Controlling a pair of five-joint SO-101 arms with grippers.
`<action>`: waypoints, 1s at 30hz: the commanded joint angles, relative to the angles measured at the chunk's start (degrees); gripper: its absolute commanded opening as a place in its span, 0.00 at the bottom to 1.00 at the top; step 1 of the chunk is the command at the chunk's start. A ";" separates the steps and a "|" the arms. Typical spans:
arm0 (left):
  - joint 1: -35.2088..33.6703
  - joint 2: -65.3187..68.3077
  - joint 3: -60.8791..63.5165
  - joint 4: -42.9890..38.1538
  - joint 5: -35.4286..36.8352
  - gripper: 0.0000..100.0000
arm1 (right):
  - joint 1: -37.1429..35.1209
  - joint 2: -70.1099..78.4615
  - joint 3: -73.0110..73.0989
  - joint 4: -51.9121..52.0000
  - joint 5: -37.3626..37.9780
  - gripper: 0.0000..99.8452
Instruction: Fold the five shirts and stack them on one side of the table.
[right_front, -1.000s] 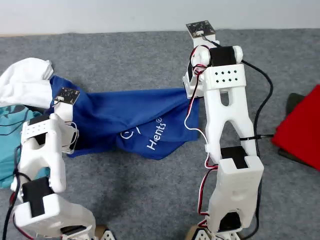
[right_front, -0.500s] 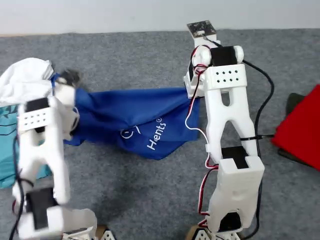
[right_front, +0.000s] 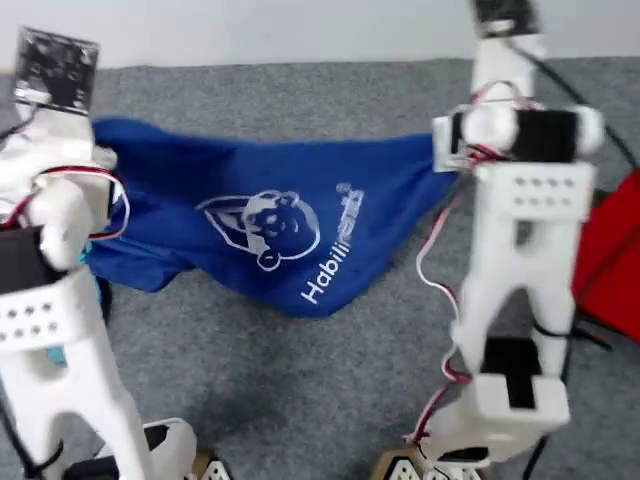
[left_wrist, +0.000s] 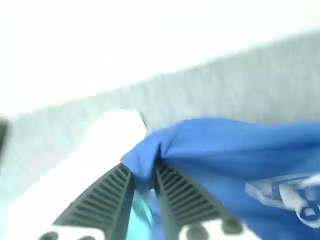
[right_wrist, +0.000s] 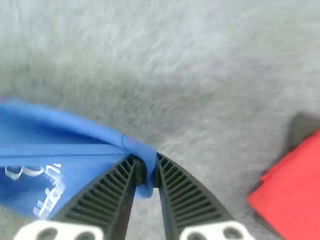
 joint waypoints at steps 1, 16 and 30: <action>1.05 -2.37 -11.30 -1.93 0.18 0.00 | 2.59 -7.87 -0.97 -2.95 0.44 0.01; 2.46 -2.81 -40.48 -9.14 -12.04 0.00 | 2.86 -25.10 -0.97 -13.14 7.03 0.01; 2.02 -2.90 -55.87 -5.45 -14.77 0.00 | 6.64 -38.37 -0.88 -14.37 12.13 0.01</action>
